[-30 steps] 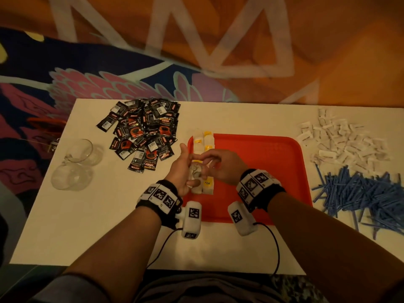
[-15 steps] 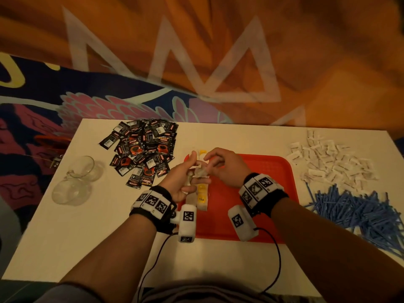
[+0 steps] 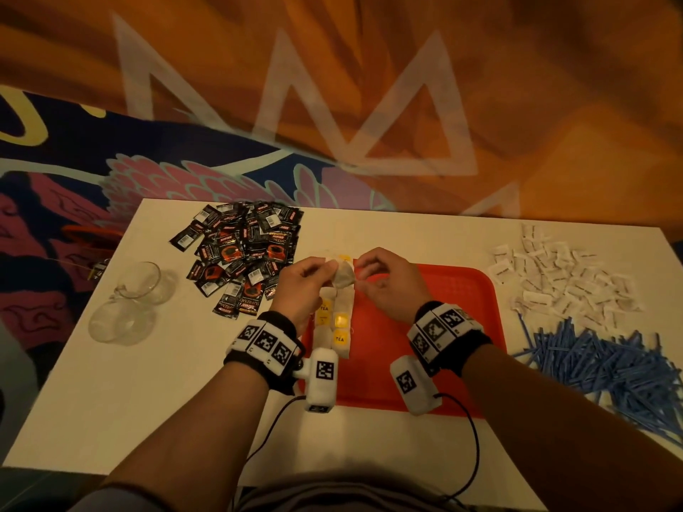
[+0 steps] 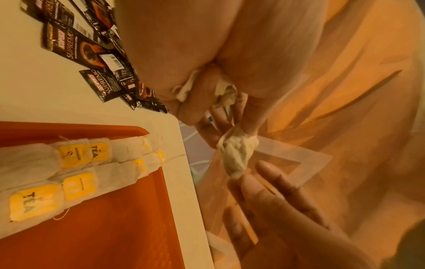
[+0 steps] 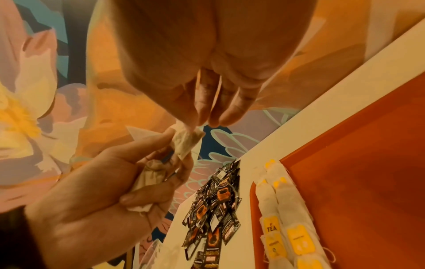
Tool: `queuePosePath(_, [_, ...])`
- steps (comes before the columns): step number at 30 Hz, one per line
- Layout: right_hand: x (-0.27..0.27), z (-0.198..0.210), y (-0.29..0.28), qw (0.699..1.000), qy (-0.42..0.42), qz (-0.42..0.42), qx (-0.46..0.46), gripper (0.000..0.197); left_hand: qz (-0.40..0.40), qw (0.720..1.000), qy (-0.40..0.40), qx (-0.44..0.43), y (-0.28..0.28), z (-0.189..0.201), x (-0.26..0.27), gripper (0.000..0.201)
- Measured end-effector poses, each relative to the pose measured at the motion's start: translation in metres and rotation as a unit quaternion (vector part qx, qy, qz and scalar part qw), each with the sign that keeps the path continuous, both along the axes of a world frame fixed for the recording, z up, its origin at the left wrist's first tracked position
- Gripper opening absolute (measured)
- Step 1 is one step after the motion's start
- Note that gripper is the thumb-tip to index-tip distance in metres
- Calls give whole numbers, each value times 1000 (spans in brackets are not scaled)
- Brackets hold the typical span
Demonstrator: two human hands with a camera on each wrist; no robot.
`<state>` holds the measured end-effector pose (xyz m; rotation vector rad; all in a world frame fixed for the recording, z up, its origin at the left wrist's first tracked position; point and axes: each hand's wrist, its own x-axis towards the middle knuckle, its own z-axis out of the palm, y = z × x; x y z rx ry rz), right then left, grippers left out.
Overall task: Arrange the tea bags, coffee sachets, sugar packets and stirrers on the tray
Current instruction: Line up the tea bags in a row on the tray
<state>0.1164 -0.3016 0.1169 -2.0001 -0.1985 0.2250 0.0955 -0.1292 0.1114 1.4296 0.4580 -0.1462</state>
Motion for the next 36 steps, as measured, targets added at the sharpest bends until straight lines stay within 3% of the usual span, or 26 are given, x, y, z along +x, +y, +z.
queuePosePath(4, [3,-3,1,996,56,-18,62,30,-34,998,-46,25,0,7,1,10])
queuePosePath(7, [4,-1,9,994,71,-18,87,12,-56,996,-65,34,-1,11,0,18])
queuePosePath(13, [3,-1,16,997,41,-37,47,24,-55,992,-91,66,1,15,-2,11])
queuePosePath(17, [-1,0,14,998,30,-17,-58,27,-68,983,-127,111,5,16,-4,7])
queuePosePath(19, [-2,3,15,999,23,-16,-16,32,-76,980,-136,126,8,15,-4,6])
queuePosePath(21, [-3,6,18,1000,19,-12,4,23,-72,978,-146,129,10,15,-4,5])
queuePosePath(23, [-3,5,20,999,28,-5,-39,15,-65,978,-149,128,11,14,-4,5])
queuePosePath(26, [-2,4,20,994,26,-4,-107,20,-80,979,-144,117,13,14,-8,7])
queuePosePath(28, [-2,7,22,995,9,11,-94,26,-80,981,-147,101,13,13,-10,10])
queuePosePath(30, [-3,7,26,997,9,30,-70,19,-60,984,-141,92,14,11,-11,9])
queuePosePath(36, [-13,-9,34,996,69,27,-58,12,-22,988,-108,109,25,-8,-10,7])
